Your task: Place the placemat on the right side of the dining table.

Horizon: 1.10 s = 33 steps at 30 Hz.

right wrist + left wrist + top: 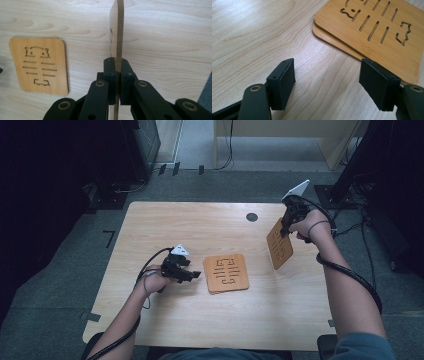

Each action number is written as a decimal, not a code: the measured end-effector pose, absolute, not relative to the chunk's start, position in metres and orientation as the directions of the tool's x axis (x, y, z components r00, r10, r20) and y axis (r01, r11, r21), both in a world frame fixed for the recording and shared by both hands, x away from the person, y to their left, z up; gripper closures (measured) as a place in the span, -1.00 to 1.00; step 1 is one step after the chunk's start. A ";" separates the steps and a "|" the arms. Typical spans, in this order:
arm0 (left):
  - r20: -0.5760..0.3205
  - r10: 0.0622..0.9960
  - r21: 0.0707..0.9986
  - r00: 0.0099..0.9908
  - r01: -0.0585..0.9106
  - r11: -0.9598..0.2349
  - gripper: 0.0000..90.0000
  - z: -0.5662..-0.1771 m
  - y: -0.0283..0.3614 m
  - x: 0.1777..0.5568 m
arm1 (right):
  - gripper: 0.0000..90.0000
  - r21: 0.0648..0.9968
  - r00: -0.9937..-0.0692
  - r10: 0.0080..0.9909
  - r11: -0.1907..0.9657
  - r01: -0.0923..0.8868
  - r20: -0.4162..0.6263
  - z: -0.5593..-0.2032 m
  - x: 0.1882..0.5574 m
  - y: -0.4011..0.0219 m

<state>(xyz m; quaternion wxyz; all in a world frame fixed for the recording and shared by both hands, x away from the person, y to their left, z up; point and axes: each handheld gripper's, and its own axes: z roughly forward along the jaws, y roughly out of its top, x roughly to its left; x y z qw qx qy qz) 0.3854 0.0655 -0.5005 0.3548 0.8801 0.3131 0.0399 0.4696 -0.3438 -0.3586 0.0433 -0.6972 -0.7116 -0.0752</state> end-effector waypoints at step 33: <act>-0.154 0.573 0.661 0.805 0.515 -0.545 -0.38 -0.497 0.065 0.385 | 0.94 0.053 0.109 0.978 -0.120 0.991 0.178 -0.360 0.506 -0.394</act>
